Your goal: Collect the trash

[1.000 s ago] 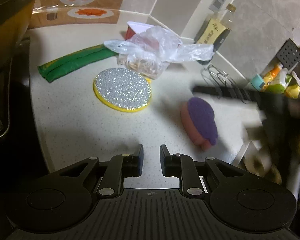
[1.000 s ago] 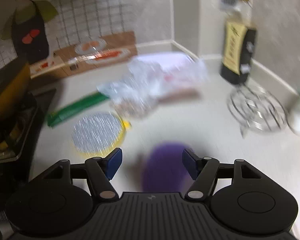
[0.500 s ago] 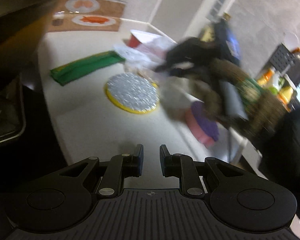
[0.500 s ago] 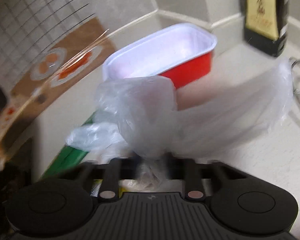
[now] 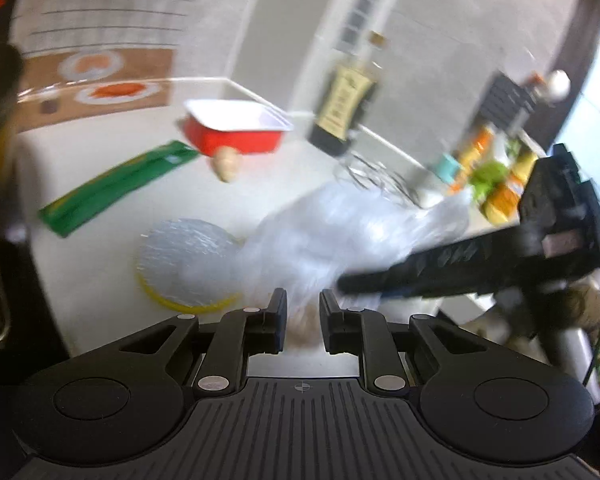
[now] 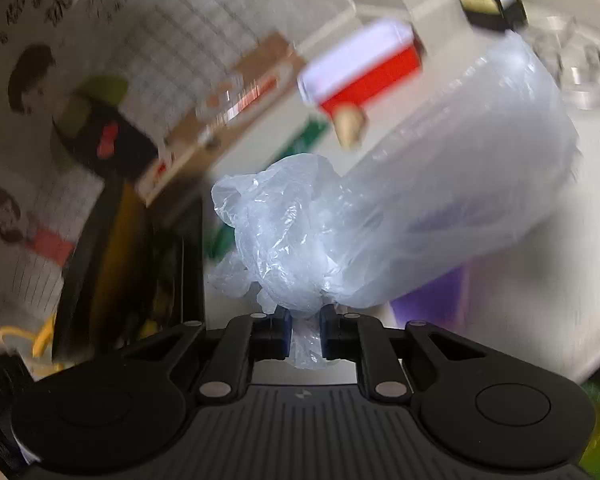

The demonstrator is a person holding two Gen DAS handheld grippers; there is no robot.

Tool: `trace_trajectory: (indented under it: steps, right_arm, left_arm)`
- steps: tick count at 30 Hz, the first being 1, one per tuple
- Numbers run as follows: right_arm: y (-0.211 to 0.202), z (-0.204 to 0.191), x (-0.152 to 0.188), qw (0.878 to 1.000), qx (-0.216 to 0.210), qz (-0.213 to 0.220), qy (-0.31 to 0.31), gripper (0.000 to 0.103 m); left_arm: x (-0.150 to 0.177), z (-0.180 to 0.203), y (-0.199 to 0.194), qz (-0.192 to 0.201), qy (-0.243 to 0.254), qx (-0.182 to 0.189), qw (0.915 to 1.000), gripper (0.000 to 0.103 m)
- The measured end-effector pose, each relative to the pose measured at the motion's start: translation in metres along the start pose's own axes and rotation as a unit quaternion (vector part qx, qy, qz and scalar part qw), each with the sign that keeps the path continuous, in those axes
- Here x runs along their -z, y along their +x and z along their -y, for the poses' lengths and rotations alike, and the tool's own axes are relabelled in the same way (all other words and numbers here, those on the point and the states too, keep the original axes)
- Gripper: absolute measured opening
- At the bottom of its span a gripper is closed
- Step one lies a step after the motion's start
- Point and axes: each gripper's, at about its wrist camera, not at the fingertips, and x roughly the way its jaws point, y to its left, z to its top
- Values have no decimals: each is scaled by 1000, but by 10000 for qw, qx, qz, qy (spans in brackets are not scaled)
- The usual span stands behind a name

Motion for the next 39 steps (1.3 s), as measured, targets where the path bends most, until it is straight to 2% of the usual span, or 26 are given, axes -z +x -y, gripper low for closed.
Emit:
trace_trajectory:
  steps: [2, 3, 4, 6, 7, 10, 13, 17, 19, 22, 23, 25, 27, 29, 32, 36, 39]
  right_arm:
    - [2, 4, 19, 9990, 414, -75, -136, 23]
    - [0, 3, 26, 9979, 591, -49, -273, 33]
    - [-6, 2, 34, 9963, 746, 46, -421, 44]
    - [-24, 3, 43, 9929, 966, 326, -609, 59]
    - [-35, 4, 46, 9913, 1033, 492, -653, 63]
    - [-64, 10, 54, 9842, 1342, 881, -746, 65]
    - [-79, 16, 66, 9725, 1844, 1119, -884, 68]
    - [-83, 26, 77, 9589, 2399, 1237, -874, 68]
    - [-84, 31, 82, 9584, 2434, 1272, -776, 68]
    - [-85, 27, 90, 9548, 2457, 1361, -971, 68]
    - [-86, 22, 92, 9505, 2524, 1429, -1119, 68]
    - [-84, 12, 98, 9339, 2832, 1611, -1474, 74]
    - [-82, 5, 102, 9216, 3063, 1700, -1673, 75]
    - [-80, -2, 100, 9265, 2877, 1727, -1704, 75]
    - [-75, -21, 97, 9432, 2168, 1720, -1839, 75]
    - [-55, -55, 89, 9365, 1825, 1788, -2401, 75]
    - [-40, -69, 73, 9322, 1809, 1830, -2544, 75]
  left_arm:
    - [3, 11, 5, -143, 200, 22, 9997, 20]
    - [5, 17, 7, -197, 322, 34, 9993, 20]
    - [6, 22, 9, -231, 439, 34, 9988, 20]
    - [7, 29, 14, -256, 603, 14, 9978, 20]
    - [9, 32, 15, -260, 661, 6, 9975, 20]
    - [11, 41, 18, -201, 883, 151, 9958, 20]
    - [13, 55, 20, -182, 1228, 294, 9918, 20]
    - [13, 70, 33, -244, 1648, 8, 9860, 21]
    - [7, 66, 37, -296, 1520, -183, 9878, 22]
    - [-7, 41, 35, -181, 918, -533, 9942, 23]
    - [-12, 30, 33, -120, 660, -693, 9953, 23]
    - [-24, 4, 31, 30, 122, -1018, 9947, 21]
    - [-33, -20, 33, 177, -226, -1391, 9899, 21]
    - [-38, -35, 37, 198, -330, -1640, 9857, 21]
    - [-39, -47, 42, 126, -352, -1729, 9842, 21]
    - [-37, -58, 49, -26, -410, -1695, 9847, 21]
    - [-41, -56, 48, 35, -477, -1332, 9899, 21]
